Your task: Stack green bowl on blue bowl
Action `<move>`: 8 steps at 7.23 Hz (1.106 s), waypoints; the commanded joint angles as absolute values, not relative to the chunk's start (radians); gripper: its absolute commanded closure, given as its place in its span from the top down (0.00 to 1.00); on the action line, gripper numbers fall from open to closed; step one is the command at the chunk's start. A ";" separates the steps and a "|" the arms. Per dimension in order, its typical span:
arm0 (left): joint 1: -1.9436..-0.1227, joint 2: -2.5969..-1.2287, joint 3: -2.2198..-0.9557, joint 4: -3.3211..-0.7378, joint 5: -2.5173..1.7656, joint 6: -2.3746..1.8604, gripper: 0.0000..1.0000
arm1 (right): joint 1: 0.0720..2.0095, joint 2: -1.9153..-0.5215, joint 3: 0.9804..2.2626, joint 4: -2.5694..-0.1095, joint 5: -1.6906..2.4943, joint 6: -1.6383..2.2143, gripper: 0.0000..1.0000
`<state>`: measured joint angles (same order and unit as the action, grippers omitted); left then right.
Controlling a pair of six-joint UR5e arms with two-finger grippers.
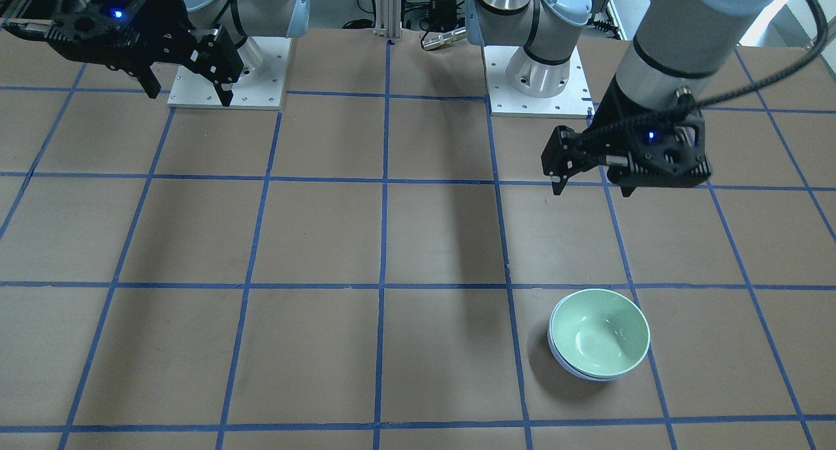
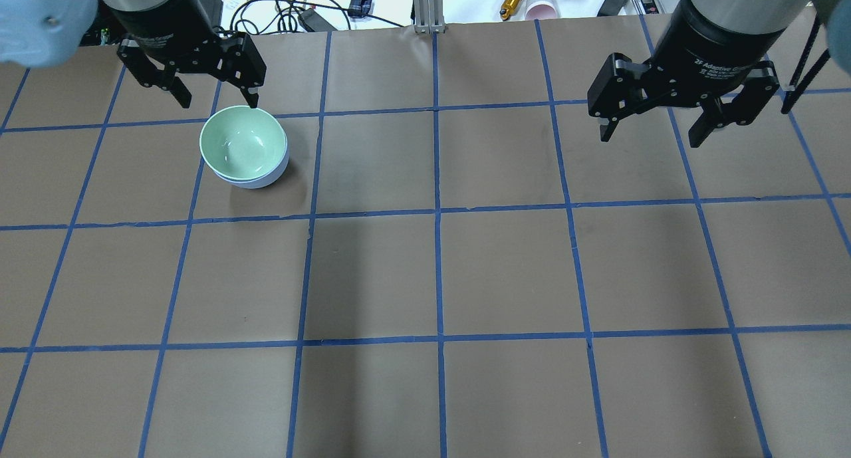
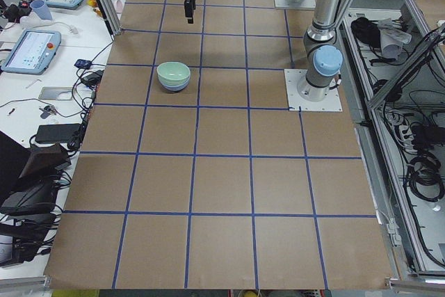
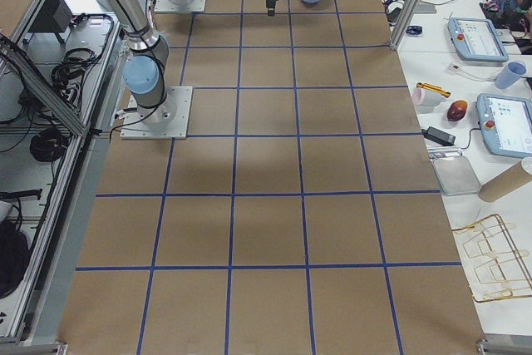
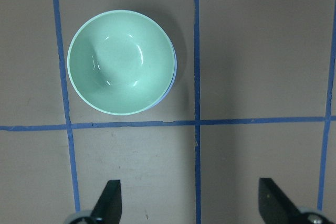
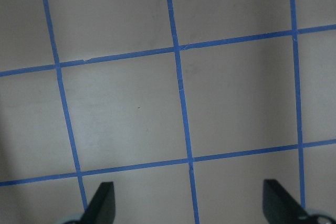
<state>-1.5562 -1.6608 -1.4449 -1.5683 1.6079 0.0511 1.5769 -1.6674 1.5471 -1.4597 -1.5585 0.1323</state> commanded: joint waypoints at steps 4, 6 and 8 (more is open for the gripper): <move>-1.533 -1.551 -1.540 -1.539 1.598 0.087 0.95 | 1.577 -1.667 1.546 -1.460 -1.559 0.132 1.00; -1.516 -1.562 -1.551 -1.464 1.591 0.135 0.95 | 1.577 -1.667 1.546 -1.460 -1.559 0.132 1.00; -1.511 -1.554 -1.549 -1.465 1.503 0.132 1.00 | 1.577 -1.667 1.546 -1.460 -1.559 0.132 1.00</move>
<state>-1.5158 -1.5571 -1.5478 -1.4690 1.5633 0.1312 1.5769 -1.6674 1.5468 -1.4602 -1.5585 0.1319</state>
